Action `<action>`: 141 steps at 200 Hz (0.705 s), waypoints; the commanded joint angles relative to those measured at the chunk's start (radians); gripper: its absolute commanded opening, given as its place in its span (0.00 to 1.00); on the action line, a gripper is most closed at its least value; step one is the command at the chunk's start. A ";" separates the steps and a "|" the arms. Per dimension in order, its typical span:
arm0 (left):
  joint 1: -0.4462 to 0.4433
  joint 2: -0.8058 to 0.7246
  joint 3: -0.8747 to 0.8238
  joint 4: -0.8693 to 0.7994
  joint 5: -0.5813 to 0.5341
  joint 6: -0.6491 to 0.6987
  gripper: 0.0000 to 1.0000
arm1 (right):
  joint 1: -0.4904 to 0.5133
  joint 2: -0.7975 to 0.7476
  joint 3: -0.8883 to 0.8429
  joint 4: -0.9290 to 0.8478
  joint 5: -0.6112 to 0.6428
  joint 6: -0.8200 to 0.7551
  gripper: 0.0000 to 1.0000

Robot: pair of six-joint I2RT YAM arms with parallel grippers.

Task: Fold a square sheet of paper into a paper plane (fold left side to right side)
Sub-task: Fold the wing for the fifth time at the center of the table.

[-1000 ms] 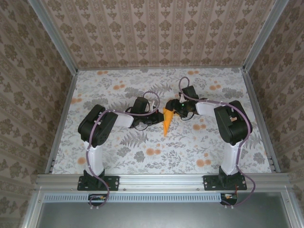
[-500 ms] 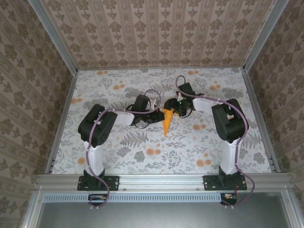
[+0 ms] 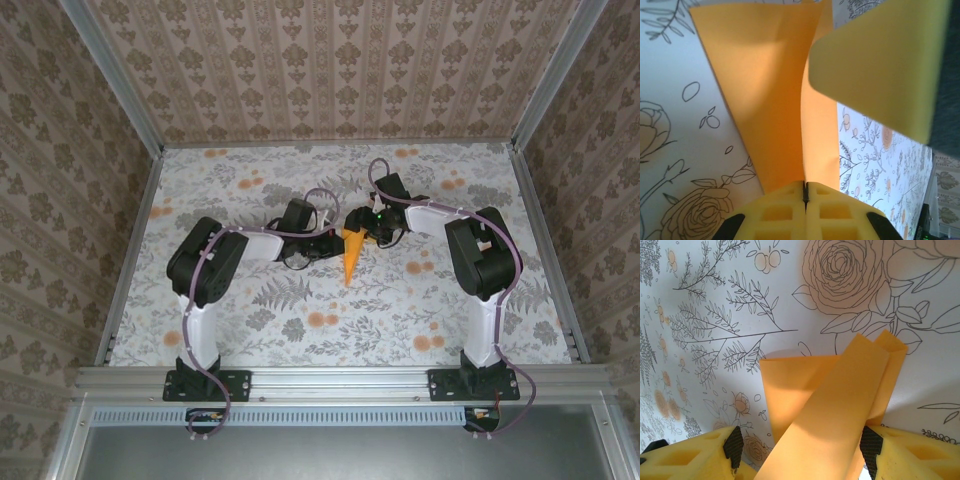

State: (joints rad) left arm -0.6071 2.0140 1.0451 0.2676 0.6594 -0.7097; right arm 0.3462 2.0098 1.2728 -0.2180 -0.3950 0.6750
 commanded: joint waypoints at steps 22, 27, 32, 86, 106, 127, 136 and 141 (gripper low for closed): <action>0.009 0.036 0.035 -0.016 0.017 0.029 0.00 | 0.022 0.064 -0.009 -0.075 0.033 -0.018 0.68; 0.009 0.037 0.035 -0.016 0.017 0.029 0.00 | 0.023 0.063 -0.009 -0.076 0.033 -0.020 0.68; 0.009 0.040 0.035 -0.015 0.018 0.029 0.00 | 0.023 0.064 -0.009 -0.076 0.033 -0.020 0.68; 0.009 0.051 0.022 -0.045 -0.009 0.027 0.00 | 0.007 0.006 -0.021 -0.033 0.023 -0.020 0.69; 0.010 0.055 0.017 -0.057 -0.009 0.031 0.00 | -0.006 -0.049 -0.027 -0.020 0.019 -0.025 0.70; 0.010 0.055 0.012 -0.061 -0.038 0.033 0.00 | -0.014 -0.107 -0.043 -0.015 0.022 -0.032 0.70; 0.011 0.054 0.012 -0.061 -0.043 0.034 0.00 | -0.016 -0.128 -0.055 -0.016 0.024 -0.032 0.69; 0.012 0.054 0.011 -0.063 -0.043 0.034 0.00 | -0.015 -0.137 -0.062 -0.016 0.025 -0.032 0.68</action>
State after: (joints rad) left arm -0.6067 2.0361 1.0557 0.2607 0.6552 -0.7090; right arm 0.3386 1.9621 1.2430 -0.2180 -0.3908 0.6575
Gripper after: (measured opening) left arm 0.047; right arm 0.698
